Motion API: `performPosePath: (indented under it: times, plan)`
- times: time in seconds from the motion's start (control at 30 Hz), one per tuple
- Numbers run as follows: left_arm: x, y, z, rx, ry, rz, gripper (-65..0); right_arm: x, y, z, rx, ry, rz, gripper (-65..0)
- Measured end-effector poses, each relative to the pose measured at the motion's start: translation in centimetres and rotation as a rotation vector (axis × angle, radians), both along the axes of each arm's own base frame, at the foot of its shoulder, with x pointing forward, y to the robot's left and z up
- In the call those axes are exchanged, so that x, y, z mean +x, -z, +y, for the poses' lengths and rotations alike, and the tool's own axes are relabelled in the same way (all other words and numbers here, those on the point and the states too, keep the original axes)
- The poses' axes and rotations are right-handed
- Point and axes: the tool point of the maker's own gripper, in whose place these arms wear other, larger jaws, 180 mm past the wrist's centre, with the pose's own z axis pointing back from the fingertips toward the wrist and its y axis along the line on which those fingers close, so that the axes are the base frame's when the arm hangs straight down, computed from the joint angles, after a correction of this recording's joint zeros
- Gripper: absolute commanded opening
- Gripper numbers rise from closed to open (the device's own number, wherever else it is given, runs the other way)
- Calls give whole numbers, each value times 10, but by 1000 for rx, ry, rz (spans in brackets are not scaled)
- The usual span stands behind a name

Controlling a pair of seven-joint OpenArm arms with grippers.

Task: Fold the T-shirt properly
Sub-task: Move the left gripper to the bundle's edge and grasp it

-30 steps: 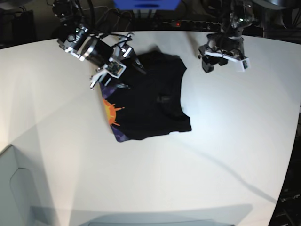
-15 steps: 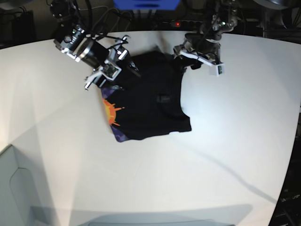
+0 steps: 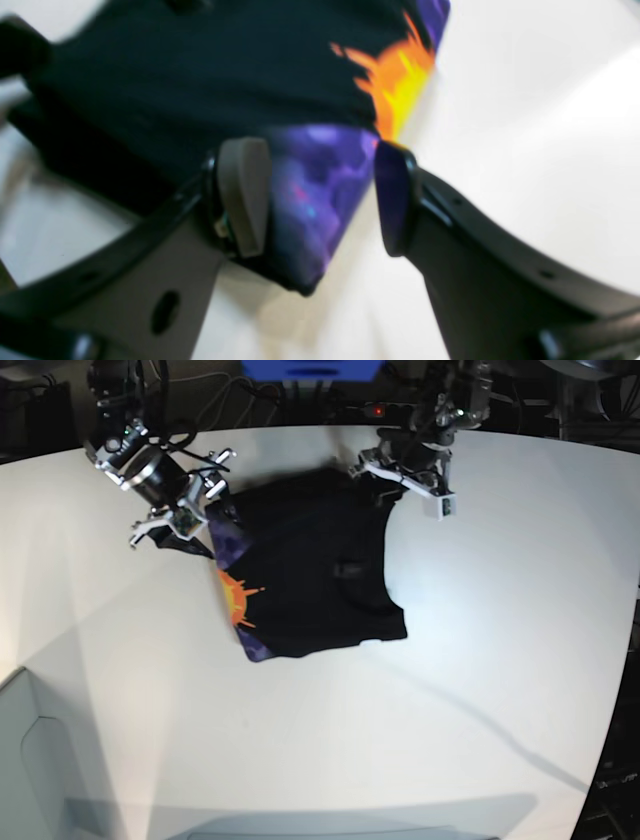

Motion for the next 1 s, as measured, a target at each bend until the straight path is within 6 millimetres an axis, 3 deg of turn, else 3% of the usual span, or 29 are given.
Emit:
performPosePath:
  times: [0.17, 0.33, 0.57, 0.77, 1.0]
  plan:
    - [-4, 1, -1, -1, 1, 9, -412, -4, 18, -5, 8, 19, 53, -306]
    - [-8, -22, -3, -9, 13, -34, -412, -3, 29, -25, -12, 71, 80, -306]
    - [-37, -21, -55, -127, 185, 24, -412, -2, 29, -25, -12, 72, 77, -306]
    - [-19, -20, -51, -85, 201, -18, -412, -2, 28, -25, -11, 73, 76, -306]
    - [-19, 0, -70, -87, 274, 22, -412, -2, 28, -24, -11, 72, 77, -306]
